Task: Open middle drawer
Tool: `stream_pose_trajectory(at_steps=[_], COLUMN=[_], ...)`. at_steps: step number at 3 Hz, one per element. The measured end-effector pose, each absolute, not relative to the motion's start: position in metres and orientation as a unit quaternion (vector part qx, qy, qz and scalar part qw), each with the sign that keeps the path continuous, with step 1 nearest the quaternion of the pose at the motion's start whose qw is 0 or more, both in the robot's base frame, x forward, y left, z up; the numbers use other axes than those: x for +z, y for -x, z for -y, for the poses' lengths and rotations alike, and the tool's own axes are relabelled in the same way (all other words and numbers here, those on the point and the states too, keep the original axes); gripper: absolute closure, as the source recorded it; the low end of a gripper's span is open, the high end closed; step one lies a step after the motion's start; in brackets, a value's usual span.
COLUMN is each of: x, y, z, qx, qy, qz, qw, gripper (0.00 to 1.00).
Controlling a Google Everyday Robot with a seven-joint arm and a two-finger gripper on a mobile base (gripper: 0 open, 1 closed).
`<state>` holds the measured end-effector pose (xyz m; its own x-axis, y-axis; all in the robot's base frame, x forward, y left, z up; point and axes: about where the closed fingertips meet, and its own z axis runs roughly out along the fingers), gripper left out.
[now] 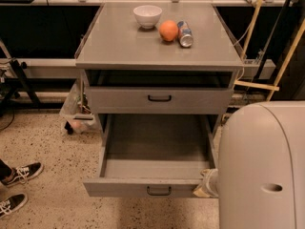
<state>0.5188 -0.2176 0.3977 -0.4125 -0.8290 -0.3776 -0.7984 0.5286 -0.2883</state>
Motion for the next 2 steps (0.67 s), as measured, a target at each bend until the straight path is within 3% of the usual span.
stream_pose_trajectory(at_steps=[1,2], x=[0.3976,0.3977], y=[-0.5188,-0.5188], z=[0.2175,0.2175], qx=[-0.031,-0.031], qy=[0.484,0.484], qz=[-0.84,-0.84], qw=[0.243,0.243], gripper=[0.0,0.0])
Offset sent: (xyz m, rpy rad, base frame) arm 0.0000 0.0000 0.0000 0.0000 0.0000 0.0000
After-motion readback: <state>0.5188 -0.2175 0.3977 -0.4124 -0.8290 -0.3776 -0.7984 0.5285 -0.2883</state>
